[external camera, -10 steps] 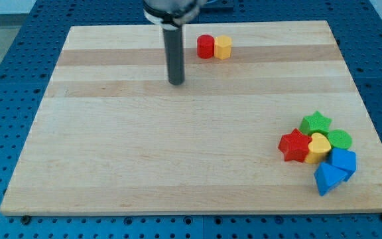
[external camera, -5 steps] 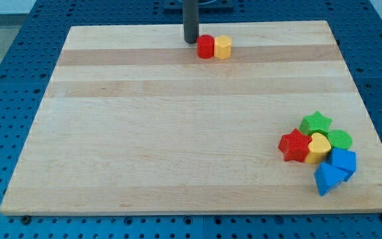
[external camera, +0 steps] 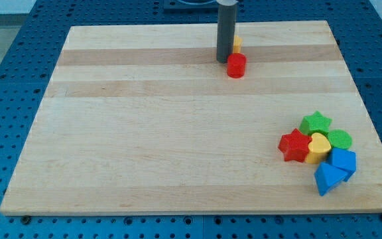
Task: Put the red circle at the top of red star
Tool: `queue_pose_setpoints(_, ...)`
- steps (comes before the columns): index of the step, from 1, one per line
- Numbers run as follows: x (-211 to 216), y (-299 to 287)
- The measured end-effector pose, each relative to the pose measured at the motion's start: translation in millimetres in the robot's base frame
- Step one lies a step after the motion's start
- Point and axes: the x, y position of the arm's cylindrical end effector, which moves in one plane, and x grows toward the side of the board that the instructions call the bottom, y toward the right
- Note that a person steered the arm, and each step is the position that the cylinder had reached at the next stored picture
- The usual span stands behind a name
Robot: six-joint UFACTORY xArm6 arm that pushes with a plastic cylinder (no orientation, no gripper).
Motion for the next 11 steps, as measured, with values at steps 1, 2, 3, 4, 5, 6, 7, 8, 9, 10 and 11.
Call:
queue_pose_setpoints(1,14.7,21.0)
queue_pose_setpoints(2,26.9,42.6)
queue_pose_setpoints(3,38.2,63.0)
queue_pose_setpoints(4,57.5,65.1)
queue_pose_setpoints(5,86.0,65.1)
queue_pose_setpoints(6,112.6,65.2)
queue_pose_setpoints(7,133.1,65.2)
queue_pose_setpoints(8,149.9,65.2)
queue_pose_setpoints(9,153.6,65.1)
queue_pose_setpoints(10,153.6,58.7)
queue_pose_setpoints(11,151.1,27.3)
